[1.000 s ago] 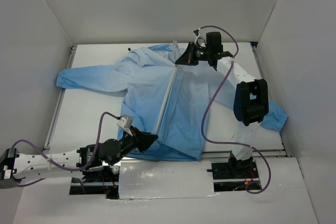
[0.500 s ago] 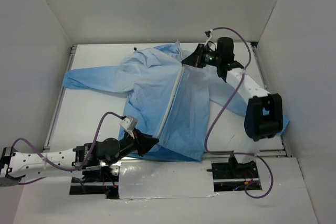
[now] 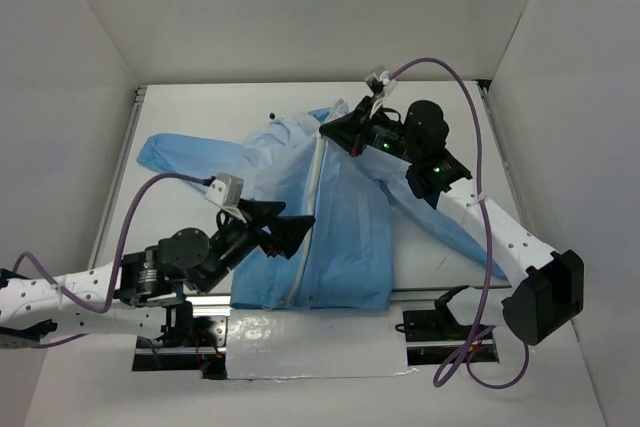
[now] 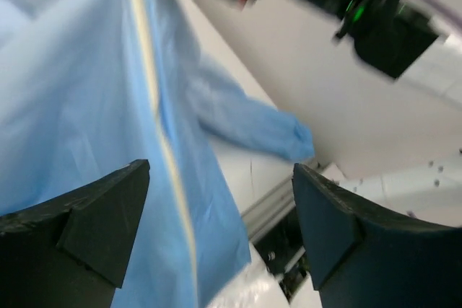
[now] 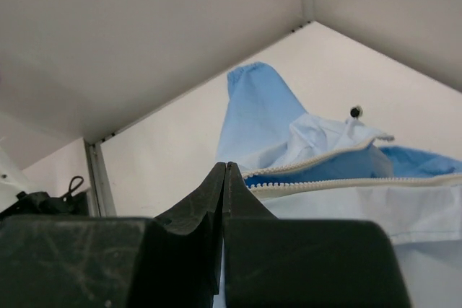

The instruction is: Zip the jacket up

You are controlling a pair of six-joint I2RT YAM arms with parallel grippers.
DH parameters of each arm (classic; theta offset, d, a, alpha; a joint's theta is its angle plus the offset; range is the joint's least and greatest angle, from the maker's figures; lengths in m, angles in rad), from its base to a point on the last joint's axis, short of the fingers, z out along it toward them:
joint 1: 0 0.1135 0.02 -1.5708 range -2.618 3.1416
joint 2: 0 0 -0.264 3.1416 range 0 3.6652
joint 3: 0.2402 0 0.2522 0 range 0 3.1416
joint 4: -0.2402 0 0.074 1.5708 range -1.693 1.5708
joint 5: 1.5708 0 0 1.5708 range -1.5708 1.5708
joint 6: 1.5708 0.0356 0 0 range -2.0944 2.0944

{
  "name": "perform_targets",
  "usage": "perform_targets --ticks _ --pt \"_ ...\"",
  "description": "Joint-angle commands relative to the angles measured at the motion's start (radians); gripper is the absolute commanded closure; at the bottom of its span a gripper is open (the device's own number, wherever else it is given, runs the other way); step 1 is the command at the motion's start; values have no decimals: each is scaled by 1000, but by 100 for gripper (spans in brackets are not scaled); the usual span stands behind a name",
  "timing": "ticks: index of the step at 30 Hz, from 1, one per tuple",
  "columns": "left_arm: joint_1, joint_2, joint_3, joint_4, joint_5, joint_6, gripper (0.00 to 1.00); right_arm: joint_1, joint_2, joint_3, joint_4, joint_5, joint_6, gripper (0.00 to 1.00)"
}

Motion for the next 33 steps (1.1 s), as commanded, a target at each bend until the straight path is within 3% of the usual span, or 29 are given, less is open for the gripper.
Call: perform_targets --ticks 1,3,7,16,17,19,21,25,30,33 --pt "21 87 76 139 -81 163 7 47 -48 -41 42 100 -36 100" --pt "69 160 99 191 -63 198 4 61 -77 -74 60 93 -4 100" --pt "285 269 107 244 121 179 7 97 -129 -106 77 80 17 100" --pt "348 417 87 242 154 174 10 120 -155 -121 77 67 37 100" --pt "354 420 70 277 173 178 14 122 -152 -124 83 57 46 100" --pt "367 427 56 316 262 186 49 125 -151 -136 101 60 56 100" --pt "367 432 50 331 299 169 100 127 -139 -135 95 92 54 100" --pt "367 409 13 316 433 113 100 96 -65 -63 48 148 11 100" --pt "365 302 -122 301 509 2 100 -109 182 98 120 -64 133 100" --pt "362 254 -168 254 488 -25 100 -142 302 176 94 -110 143 100"
